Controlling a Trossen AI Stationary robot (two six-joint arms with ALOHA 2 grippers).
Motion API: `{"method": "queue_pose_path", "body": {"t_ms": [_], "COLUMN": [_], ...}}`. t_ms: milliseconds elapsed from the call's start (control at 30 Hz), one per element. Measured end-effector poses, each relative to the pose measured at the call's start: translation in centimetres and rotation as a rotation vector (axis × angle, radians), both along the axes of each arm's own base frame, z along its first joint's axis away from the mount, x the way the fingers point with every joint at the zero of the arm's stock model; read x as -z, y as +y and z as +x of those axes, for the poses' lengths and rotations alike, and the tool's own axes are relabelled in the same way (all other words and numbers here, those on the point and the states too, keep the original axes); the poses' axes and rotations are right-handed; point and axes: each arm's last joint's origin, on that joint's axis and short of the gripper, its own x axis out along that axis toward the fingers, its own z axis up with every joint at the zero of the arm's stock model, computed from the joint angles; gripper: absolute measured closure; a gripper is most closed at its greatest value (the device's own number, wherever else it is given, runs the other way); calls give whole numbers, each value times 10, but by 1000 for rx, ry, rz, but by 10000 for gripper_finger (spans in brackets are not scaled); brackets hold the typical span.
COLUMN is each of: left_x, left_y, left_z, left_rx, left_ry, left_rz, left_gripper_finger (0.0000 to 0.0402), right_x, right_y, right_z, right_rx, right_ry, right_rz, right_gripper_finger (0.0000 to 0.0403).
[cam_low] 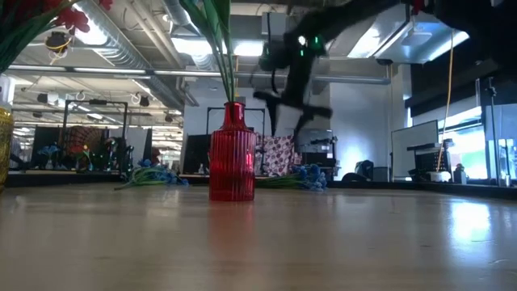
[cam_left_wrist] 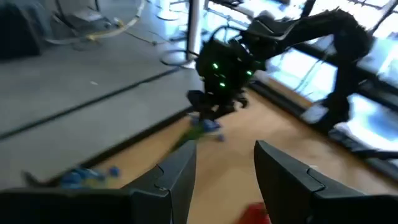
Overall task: Sort flowers into vase by color
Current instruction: Put the right blue flowers into the transparent vase
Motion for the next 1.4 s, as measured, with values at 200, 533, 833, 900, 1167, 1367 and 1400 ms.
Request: {"method": "queue_pose_path", "body": {"t_ms": [200, 533, 833, 900, 1167, 1367, 1400], "left_x": [0, 1, 0, 0, -2, -8, -9], "left_y": [15, 38, 50, 50, 44, 40, 39], "left_z": [5, 10, 15, 16, 7, -12, -13], "left_rx": [-8, -88, -124, -109, 8, 121, 145], "left_ry": [144, 227, 206, 203, 223, 199, 190], "left_rz": [113, 108, 25, 7, -28, -33, -29], "left_gripper_finger": [246, 246, 246, 246, 246, 246, 246], "right_x": [39, 82, 92, 91, 59, -43, -66], "right_y": [-34, -68, -82, -83, -79, -42, -28], "right_z": [-12, -26, -36, -36, -23, -7, -5], "right_rx": [200, 332, 365, 361, 230, -67, -116], "right_ry": [5, 9, 43, 51, -10, -36, -45], "right_rz": [68, 243, 198, 172, -65, -451, -535], "right_gripper_finger": [189, 189, 222, 261, 382, 397, 396]}}
